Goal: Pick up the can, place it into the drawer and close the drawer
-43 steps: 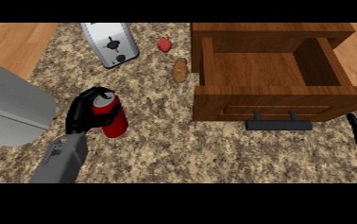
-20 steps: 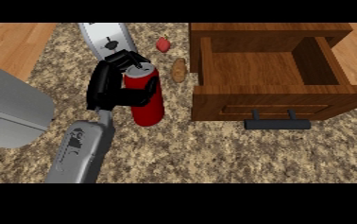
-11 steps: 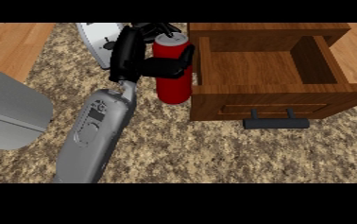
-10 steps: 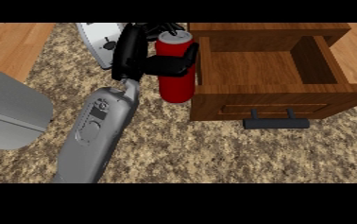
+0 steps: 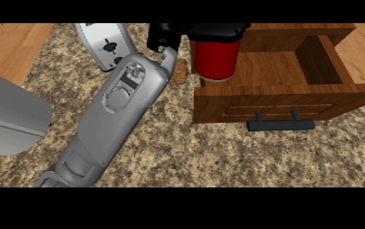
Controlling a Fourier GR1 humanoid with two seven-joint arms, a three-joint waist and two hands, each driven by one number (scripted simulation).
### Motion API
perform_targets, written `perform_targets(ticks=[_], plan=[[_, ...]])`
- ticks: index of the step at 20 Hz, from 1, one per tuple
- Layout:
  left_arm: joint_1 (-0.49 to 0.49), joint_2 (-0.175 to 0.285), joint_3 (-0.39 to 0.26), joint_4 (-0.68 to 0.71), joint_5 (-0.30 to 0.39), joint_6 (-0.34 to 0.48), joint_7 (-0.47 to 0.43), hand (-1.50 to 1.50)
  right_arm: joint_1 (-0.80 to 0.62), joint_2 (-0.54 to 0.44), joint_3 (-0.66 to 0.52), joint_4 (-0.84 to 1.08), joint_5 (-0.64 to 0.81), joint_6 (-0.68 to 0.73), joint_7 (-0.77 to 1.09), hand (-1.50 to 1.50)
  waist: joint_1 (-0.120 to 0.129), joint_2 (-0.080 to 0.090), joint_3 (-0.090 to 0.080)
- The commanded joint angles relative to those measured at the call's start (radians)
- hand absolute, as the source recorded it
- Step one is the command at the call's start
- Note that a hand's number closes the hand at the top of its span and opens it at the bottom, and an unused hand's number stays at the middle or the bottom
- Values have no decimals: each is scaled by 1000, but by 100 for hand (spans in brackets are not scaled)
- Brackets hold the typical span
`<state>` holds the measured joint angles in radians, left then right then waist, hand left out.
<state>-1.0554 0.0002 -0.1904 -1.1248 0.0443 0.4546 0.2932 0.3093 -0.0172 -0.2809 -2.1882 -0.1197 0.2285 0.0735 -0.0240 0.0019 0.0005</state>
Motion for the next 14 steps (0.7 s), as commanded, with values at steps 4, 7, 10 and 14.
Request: perform_targets(ticks=[4, 7, 10, 14], plan=[[-178, 0, 15, 219, 60, 24, -58, 150, -54, 6, 28, -45, 21, -36, 85, -150, -2, 3, 0], [-271, 0, -46, 302, 120, 83, -38, 150, -50, 12, 24, -7, 21, -25, 49, -150, -14, 4, 0], [-355, 0, -36, 374, 137, 72, -22, 150, -55, 16, 48, 56, 61, -33, -12, -150, -12, 4, 1], [-341, 0, -134, 448, 229, 125, -101, 150, -72, -55, -63, 68, -59, 26, 4, -150, -32, 7, 2]])
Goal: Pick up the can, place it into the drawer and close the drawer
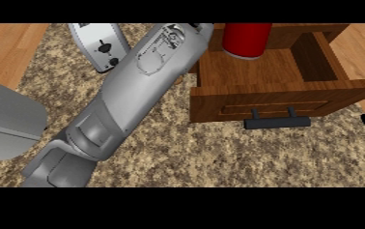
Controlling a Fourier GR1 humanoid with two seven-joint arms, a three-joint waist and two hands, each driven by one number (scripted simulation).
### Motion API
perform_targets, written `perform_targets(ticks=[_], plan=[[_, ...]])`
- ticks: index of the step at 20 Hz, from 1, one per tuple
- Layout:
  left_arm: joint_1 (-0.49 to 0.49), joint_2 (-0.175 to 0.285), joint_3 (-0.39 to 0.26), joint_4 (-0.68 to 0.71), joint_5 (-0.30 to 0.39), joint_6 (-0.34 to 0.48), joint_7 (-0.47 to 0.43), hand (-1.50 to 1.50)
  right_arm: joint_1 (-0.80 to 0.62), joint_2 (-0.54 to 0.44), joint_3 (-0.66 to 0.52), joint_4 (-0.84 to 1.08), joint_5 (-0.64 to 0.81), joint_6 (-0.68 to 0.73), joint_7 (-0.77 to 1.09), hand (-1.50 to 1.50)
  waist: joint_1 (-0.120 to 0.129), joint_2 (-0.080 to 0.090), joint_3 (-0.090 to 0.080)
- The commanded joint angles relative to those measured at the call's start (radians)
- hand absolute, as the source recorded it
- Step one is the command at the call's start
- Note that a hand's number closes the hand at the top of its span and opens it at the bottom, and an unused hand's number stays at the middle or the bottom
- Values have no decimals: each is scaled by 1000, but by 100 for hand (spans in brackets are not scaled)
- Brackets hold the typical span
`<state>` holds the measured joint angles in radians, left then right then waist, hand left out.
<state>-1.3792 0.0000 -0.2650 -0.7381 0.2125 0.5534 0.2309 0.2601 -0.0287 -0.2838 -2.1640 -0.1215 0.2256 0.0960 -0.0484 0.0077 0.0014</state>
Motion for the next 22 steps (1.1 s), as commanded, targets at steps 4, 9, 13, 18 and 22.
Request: perform_targets(ticks=[4, 9, 13, 18, 22], plan=[[-44, 0, -88, 145, 107, 33, -109, 150, -81, -19, -14, 6, -4, -32, 49, -150, -12, 6, 0], [-82, 0, -114, 209, 175, -3, -123, 150, -78, 18, 40, 11, 63, -48, 32, -150, -14, 8, 0], [-83, 0, -178, 232, 195, 44, -137, 150, -91, -32, -28, 35, 3, -23, 34, -150, -15, 5, 1], [-111, 0, -225, 288, 230, 98, -179, 150, -101, 22, 63, 39, 78, -45, 24, -150, -45, 15, 1], [-104, 0, -249, 323, 253, 87, -208, 150, -117, -19, 9, 79, 39, -23, 10, -150, -45, 16, 2]])
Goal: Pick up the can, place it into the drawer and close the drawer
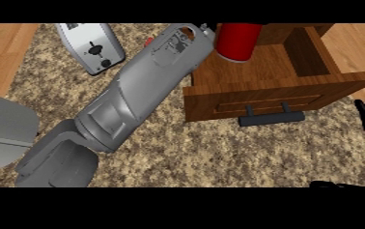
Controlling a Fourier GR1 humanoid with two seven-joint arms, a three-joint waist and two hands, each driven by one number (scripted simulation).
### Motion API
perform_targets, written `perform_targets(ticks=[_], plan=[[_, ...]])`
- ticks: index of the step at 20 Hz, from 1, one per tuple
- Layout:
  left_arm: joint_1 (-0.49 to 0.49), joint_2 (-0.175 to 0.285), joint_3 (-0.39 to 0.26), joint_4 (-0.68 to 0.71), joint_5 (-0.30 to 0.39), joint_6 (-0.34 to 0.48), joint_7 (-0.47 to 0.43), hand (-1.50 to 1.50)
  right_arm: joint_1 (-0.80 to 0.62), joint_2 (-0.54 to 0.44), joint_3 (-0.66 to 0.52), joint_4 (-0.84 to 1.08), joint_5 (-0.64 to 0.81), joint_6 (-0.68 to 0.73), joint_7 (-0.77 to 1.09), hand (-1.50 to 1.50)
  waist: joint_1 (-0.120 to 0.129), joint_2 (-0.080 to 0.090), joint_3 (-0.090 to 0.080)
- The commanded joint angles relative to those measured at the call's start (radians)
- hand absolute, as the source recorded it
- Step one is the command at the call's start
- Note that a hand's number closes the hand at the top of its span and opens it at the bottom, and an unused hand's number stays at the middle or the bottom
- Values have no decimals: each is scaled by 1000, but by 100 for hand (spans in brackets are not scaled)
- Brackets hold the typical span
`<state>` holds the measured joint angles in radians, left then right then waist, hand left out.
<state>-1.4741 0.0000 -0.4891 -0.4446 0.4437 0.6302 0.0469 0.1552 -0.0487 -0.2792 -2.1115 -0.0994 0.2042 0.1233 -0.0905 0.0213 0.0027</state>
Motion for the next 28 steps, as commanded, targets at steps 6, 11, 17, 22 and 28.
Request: perform_targets(ticks=[6, 11, 17, 22, 28], plan=[[30, 0, -91, 58, 30, 11, -79, 150, -21, -4, 7, -14, 15, -12, 16, -150, -15, 3, -1], [35, 0, -115, 87, 55, 40, -84, -150, -39, -14, 13, 10, 19, 1, -4, -150, -25, 10, 0], [41, 0, -140, 86, 89, 118, -80, -150, -52, 19, 60, -39, 47, -27, 24, -150, -45, 12, 0], [68, 0, -156, 78, 118, 155, -106, -150, -72, -24, 27, -33, 16, -7, 48, -150, -48, 13, 0], [72, 0, -136, 62, 168, 156, -136, -150, -44, -52, 24, -77, 121, -7, -26, -150, -34, 9, -1]])
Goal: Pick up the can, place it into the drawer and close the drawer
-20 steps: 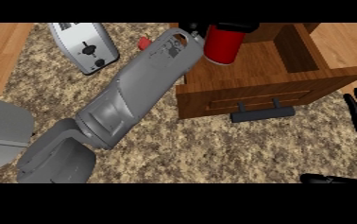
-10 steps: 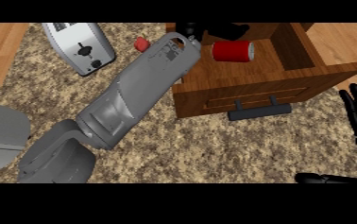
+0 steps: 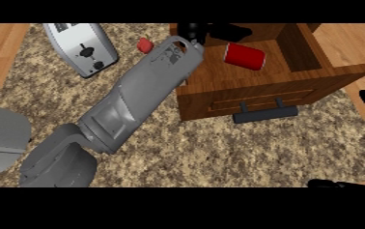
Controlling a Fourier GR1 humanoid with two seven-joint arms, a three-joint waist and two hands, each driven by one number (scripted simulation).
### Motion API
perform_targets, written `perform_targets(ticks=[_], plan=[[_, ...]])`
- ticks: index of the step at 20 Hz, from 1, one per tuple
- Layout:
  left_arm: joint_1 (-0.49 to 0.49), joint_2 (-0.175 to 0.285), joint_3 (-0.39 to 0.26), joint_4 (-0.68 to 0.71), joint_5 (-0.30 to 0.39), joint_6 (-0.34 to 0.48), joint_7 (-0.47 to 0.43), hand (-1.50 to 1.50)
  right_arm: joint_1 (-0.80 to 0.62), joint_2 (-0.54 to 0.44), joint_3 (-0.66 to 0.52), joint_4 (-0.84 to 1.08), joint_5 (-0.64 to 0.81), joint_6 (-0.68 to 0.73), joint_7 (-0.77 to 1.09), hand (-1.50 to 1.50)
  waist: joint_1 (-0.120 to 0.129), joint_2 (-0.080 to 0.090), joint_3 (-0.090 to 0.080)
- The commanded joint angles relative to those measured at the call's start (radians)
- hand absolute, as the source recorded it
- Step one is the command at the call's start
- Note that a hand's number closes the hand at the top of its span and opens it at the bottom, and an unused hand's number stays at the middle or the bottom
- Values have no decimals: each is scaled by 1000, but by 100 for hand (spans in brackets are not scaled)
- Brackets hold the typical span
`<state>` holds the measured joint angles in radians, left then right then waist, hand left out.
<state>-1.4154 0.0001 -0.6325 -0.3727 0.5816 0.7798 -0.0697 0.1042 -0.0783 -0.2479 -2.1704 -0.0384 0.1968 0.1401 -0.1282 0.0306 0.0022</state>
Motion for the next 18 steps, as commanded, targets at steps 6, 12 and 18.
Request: perform_targets(ticks=[6, 12, 18], plan=[[-21, 0, 19, -19, 75, 17, -17, -150, -6, -85, 35, -59, 190, 25, -90, -150, 7, -2, 0], [-14, 0, 23, -69, 126, 52, -52, -150, -34, -102, 133, -109, 366, 5, -98, -150, 30, -9, -1], [-58, 0, 30, -51, 129, 50, -65, -150, -88, -160, 221, 23, 645, -35, -141, -150, 73, -10, -1]])
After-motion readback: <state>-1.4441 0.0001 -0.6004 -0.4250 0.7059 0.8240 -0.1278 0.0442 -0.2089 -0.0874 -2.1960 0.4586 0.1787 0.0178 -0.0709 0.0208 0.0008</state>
